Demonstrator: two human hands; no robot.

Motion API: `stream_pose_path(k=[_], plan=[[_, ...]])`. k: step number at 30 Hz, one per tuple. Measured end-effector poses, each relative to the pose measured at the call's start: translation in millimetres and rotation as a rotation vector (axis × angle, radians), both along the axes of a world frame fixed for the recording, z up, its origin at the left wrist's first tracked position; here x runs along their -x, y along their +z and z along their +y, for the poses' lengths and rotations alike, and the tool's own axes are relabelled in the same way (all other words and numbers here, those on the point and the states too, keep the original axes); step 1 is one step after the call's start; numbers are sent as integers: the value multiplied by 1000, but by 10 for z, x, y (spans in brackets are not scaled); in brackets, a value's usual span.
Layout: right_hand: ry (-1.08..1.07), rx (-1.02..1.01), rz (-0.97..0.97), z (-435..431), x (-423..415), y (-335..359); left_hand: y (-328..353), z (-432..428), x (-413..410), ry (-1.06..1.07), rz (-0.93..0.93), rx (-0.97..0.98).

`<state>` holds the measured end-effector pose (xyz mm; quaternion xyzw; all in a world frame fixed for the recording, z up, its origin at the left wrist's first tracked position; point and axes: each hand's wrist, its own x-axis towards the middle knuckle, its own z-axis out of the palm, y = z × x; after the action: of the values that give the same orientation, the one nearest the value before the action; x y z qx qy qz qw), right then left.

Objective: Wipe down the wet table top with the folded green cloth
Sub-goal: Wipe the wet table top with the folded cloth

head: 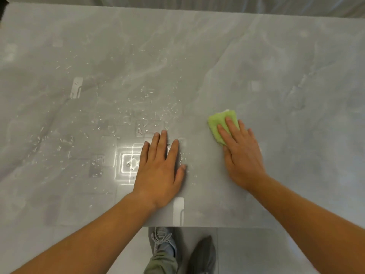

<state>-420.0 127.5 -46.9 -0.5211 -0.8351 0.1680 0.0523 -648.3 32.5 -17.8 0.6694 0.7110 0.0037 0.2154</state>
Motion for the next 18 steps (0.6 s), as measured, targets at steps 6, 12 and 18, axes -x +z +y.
stream_pose_path(k=[6,12,18], plan=[[397,-50,-39,-728,-419,41,30,-206,-178,41,17,-13],[-90,-43,15,-814,-502,5,13,-488,-198,126,52,22],[297,-48,-39,-1316,-102,39,32,-485,-95,118,45,39]])
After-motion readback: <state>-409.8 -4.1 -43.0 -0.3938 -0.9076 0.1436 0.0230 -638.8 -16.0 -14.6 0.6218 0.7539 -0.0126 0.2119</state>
